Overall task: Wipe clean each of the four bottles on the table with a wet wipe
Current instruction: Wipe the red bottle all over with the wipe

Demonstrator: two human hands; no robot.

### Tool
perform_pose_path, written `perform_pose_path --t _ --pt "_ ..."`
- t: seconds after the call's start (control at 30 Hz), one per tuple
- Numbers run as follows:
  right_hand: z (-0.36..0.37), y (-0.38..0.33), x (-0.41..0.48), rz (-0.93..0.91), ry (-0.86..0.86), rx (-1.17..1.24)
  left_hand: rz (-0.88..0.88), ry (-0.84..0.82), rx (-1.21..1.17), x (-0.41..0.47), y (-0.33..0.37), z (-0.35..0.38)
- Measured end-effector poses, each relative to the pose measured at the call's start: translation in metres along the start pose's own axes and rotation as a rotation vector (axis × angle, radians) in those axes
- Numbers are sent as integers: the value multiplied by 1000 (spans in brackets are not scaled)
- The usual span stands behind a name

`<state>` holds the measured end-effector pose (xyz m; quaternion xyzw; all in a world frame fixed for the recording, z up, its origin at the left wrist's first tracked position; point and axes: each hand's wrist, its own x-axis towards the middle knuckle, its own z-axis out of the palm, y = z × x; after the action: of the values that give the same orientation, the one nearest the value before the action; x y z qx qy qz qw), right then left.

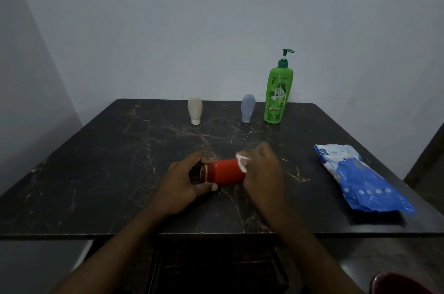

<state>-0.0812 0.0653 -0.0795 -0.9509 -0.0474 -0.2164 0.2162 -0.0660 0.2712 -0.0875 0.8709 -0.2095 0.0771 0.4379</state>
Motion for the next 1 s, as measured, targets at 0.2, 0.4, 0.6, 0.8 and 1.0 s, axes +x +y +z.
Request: perform_pose_path --t 0.2,0.4,0.6,0.8,1.0 --pt "-31 42 6 189 -36 170 -86 38 -239 5 -2 -5" --pt "-11 26 -6 302 52 373 -181 250 -722 9 8 -2" --pt "11 -18 -27 407 55 617 -272 370 -821 22 35 20" --pt "21 -38 -39 342 -2 751 -186 352 -213 29 44 35" --pt "2 8 -35 344 47 720 -30 -10 419 25 28 12"
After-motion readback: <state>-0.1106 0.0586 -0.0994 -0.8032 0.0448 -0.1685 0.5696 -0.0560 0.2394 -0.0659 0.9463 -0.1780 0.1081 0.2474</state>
